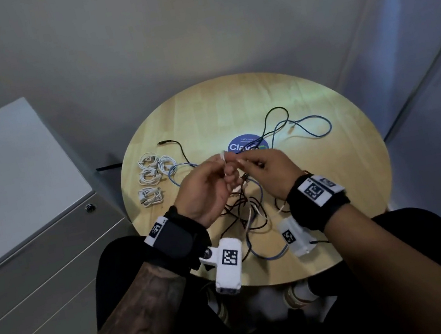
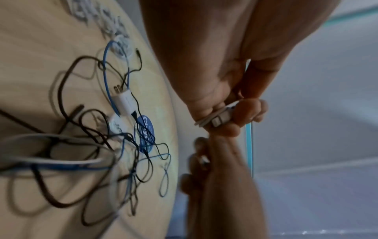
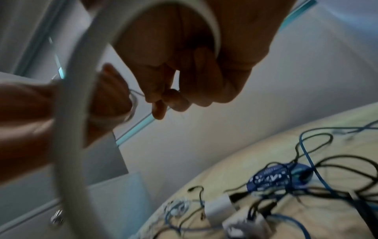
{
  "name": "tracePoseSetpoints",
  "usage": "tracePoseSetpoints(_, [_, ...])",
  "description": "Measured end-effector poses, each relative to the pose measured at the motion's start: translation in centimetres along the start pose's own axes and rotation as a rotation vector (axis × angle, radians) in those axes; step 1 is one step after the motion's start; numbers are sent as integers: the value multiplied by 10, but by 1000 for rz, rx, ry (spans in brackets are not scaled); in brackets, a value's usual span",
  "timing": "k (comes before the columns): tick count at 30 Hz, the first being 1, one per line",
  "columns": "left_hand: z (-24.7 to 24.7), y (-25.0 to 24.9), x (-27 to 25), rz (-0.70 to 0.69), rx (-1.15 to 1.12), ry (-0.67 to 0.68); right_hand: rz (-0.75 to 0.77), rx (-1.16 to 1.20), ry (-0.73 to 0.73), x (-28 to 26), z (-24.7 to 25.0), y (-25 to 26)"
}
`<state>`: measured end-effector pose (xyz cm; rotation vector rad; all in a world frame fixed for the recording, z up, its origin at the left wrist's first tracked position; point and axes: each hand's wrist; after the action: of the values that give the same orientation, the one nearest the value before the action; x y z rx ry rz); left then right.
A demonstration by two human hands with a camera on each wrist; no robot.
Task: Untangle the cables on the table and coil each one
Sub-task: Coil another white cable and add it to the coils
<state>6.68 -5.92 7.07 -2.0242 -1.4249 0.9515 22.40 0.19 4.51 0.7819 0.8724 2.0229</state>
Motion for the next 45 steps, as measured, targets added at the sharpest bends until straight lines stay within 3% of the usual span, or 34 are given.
tracePoseSetpoints(4, [16, -11, 14, -111, -233, -146, 36, -45, 175, -19, -18, 1])
tracePoseSetpoints(7, [24, -6, 20, -167, -196, -311, 87, -90, 250, -25, -20, 10])
tracePoseSetpoints(10, [27, 3, 23, -206, -149, -383, 120, -143, 307, -25, -16, 22])
tracePoseSetpoints(12, [25, 7, 22, -257, 66, -406, 134, -104, 304, -24, -8, 31])
tracePoseSetpoints(16, [15, 12, 10, -287, 718, -345, 144, -61, 270, -14, 12, 44])
tracePoseSetpoints(18, [13, 11, 4, -222, 818, -274, 174, -146, 233, -8, 25, 43])
tracePoseSetpoints(21, [13, 5, 1, -1, 729, -172, 252, -333, 176, 1, 37, 32])
tracePoseSetpoints(23, [11, 2, -1, 92, 608, -73, 254, -338, 125, 3, 35, 21])
tracePoseSetpoints(27, [13, -15, -5, 190, 62, 70, 216, -242, 76, -3, 15, 2])
tracePoseSetpoints(29, [17, -23, -5, 153, -226, 91, 142, -202, 107, -11, 3, -5])
tracePoseSetpoints(31, [19, -24, -2, 63, -366, 25, 109, -205, 167, -22, -12, -8])
tracePoseSetpoints(38, [47, -25, 14, -213, -435, -342, 127, -237, 331, -38, -30, 4])
tracePoseSetpoints(41, [64, -27, 19, -308, -193, -482, 175, -223, 344, -44, -22, 15])
tracePoseSetpoints(43, [64, -20, 17, -335, 160, -535, 195, -200, 287, -42, -12, 26])
tracePoseSetpoints(45, [58, -8, 12, -309, 573, -501, 175, -95, 180, -33, 1, 38])
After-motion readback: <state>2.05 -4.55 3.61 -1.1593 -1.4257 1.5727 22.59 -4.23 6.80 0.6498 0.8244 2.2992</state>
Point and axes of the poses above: each hand's wrist, its own x-axis towards the middle knuckle, its own z-axis out of the back of the hand, y = z × x, and after that the axes turned 9 degrees about z, right-handed
